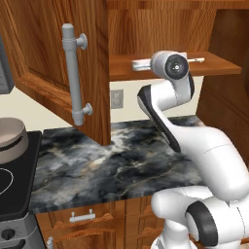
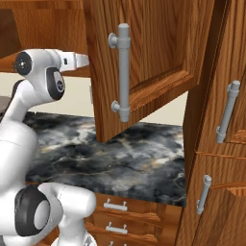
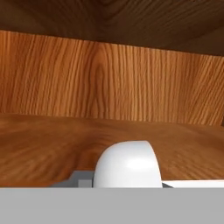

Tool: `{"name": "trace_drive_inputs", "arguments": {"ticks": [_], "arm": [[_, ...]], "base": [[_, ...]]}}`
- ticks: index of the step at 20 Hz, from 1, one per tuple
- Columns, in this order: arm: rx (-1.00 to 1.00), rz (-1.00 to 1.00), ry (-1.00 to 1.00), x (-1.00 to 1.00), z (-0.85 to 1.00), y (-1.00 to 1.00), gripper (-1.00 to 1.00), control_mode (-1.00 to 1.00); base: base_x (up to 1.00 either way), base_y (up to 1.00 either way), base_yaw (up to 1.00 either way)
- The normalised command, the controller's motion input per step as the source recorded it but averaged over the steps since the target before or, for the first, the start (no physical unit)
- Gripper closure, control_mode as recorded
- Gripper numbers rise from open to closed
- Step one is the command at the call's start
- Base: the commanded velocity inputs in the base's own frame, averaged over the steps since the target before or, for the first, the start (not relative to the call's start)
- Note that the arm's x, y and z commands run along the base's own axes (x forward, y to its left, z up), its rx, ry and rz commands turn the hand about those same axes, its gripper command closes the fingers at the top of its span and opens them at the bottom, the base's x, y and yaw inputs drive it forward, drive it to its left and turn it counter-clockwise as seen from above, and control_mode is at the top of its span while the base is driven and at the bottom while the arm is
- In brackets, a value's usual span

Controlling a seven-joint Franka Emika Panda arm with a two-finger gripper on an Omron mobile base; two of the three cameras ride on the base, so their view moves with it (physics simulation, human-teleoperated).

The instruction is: Open the cabinet and move the ladle to the pot. Then close the cabinet.

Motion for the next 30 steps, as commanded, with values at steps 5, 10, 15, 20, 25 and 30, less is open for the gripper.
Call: {"name": "trace_drive_inputs", "arguments": {"ticks": [5, 10, 15, 20, 25, 30], "arm": [[-0.05, 0.0, 0.1, -0.93, 0.18, 0.0, 1.0, -1.0], [-0.01, 0.0, 0.16, -0.69, -0.01, 0.0, 1.0, -1.0], [0.0, 0.0, 0.09, -0.69, 0.0, 0.0, 1.0, -1.0], [0.0, 0.0, 0.05, -0.48, 0.0, 0.0, 1.0, -1.0], [0.0, 0.0, 0.05, -0.37, 0.0, 0.0, 1.0, -1.0], [0.0, 0.0, 0.04, -0.28, -0.01, 0.0, 1.0, -1.0]], "base": [[0.0, 0.0, 0.0], [0.0, 0.0, 0.0], [0.0, 0.0, 0.0], [0.0, 0.0, 0.0], [0.0, 0.0, 0.0], [0.0, 0.0, 0.0]]}}
